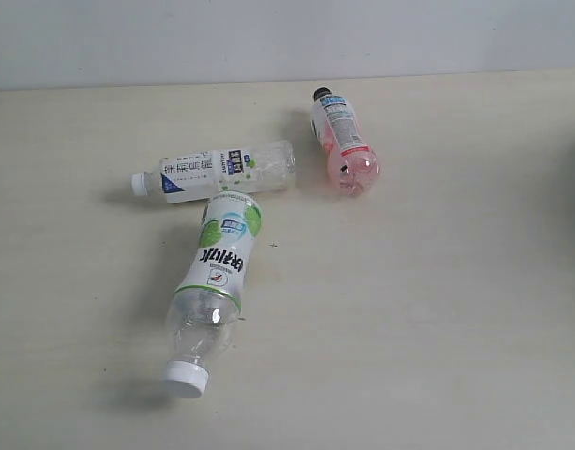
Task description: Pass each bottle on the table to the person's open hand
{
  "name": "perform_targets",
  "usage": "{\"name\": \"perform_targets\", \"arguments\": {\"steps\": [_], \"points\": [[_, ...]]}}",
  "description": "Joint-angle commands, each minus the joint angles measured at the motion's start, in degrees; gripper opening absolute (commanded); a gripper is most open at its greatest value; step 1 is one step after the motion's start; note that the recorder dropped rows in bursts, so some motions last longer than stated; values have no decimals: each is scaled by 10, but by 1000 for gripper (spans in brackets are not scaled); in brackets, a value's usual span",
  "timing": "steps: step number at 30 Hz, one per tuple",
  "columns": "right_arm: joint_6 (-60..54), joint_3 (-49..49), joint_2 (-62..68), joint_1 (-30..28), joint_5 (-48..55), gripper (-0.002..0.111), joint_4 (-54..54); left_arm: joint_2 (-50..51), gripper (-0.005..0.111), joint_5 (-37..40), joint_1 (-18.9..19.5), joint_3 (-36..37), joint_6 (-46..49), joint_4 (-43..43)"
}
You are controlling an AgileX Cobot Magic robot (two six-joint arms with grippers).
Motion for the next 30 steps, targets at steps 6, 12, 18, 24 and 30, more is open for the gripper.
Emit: {"name": "perform_targets", "arguments": {"steps": [6,12,18,24,30], "points": [[-4,3,-2,0,-1,0,0,-3,1,0,1,2,-2,2],[-4,3,-2,0,-1,0,0,-3,1,0,1,2,-2,2],[-4,3,-2,0,-1,0,0,-3,1,0,1,2,-2,2],[-3,3,-2,0,-1,0,0,-3,1,0,1,2,-2,2],[-3,3,-2,0,0,0,11,-3,1,0,1,2,-2,2]]}}
